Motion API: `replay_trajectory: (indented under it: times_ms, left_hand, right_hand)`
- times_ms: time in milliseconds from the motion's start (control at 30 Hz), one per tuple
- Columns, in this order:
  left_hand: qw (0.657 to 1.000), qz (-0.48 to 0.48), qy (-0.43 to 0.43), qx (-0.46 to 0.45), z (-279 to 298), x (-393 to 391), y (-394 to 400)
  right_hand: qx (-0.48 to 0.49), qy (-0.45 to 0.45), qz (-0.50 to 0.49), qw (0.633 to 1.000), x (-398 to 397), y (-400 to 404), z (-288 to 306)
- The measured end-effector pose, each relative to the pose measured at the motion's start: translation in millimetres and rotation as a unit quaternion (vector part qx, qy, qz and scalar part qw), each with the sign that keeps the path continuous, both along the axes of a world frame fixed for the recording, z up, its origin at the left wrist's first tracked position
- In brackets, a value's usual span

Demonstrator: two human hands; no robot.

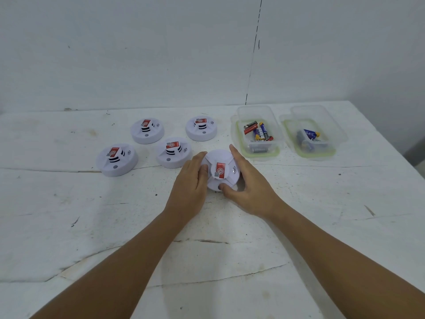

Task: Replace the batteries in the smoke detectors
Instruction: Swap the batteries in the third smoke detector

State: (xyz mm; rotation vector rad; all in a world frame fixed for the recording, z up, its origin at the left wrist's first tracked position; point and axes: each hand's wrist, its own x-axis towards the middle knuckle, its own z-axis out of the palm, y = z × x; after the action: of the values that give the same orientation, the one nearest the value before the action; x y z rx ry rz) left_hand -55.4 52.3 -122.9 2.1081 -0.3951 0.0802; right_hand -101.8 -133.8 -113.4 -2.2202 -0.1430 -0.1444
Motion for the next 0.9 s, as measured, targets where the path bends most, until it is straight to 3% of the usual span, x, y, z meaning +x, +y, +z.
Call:
replay_trajectory:
  times_ms: [900]
  left_hand:
    - [1.0,0.004,-0.005,-0.002,0.3,-0.1,0.2]
  right_hand:
    - [0.006,0.003,0.002,1.0,1.0,-1.0,-1.8]
